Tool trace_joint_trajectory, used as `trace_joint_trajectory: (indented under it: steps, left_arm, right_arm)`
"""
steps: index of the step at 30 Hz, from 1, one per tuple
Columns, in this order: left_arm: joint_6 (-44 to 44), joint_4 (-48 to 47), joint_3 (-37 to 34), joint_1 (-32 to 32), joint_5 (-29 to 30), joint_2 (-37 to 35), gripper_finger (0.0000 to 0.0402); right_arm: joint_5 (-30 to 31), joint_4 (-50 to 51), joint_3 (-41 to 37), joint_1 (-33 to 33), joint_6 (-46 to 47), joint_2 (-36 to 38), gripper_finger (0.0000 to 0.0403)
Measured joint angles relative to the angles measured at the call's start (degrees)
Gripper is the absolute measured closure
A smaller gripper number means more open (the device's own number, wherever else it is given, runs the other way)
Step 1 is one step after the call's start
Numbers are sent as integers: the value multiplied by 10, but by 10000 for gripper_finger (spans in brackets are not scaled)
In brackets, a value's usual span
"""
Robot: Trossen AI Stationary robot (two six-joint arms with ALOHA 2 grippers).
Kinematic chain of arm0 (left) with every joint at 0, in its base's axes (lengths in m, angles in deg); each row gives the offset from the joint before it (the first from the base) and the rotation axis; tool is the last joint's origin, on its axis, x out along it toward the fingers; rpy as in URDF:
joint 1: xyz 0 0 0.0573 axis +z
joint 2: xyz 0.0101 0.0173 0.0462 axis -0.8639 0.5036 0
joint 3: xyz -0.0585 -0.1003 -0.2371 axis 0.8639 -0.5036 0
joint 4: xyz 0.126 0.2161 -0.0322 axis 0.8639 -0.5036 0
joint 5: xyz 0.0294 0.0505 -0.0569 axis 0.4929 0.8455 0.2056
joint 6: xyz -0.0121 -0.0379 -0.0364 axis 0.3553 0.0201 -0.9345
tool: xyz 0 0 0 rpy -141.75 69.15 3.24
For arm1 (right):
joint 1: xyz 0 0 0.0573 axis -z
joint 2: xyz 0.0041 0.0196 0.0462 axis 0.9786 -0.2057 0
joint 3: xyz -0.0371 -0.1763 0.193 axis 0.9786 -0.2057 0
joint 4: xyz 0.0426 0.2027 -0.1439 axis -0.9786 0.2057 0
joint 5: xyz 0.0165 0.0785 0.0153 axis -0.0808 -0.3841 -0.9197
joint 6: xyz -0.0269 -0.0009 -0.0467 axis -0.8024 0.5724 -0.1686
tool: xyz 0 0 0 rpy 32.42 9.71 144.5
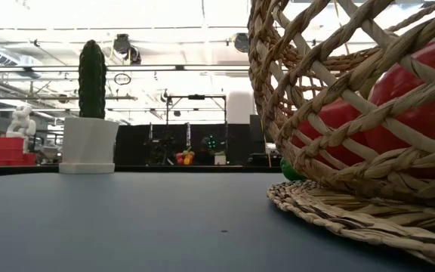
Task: Build produce basket
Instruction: Put the green lime into the brown basket
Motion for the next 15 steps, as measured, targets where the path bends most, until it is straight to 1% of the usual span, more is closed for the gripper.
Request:
trace_joint_trajectory:
  steps: [4,9,12,15]
  left_arm:
    - [13,-2,3,0,-3,0,77]
    - [60,-2,3,0,-28,0,77]
    - [109,-2,3,-1,-29,0,77]
    - [190,-2,3,-1,-29,0,77]
  right_arm:
    - [-1,-17,0,0,-11,0,250]
    - [-1,-20,0,0,-15,0,250]
    - [-2,-20,0,0,-15,0,250]
    - [-2,-20,0,0,-17,0,250]
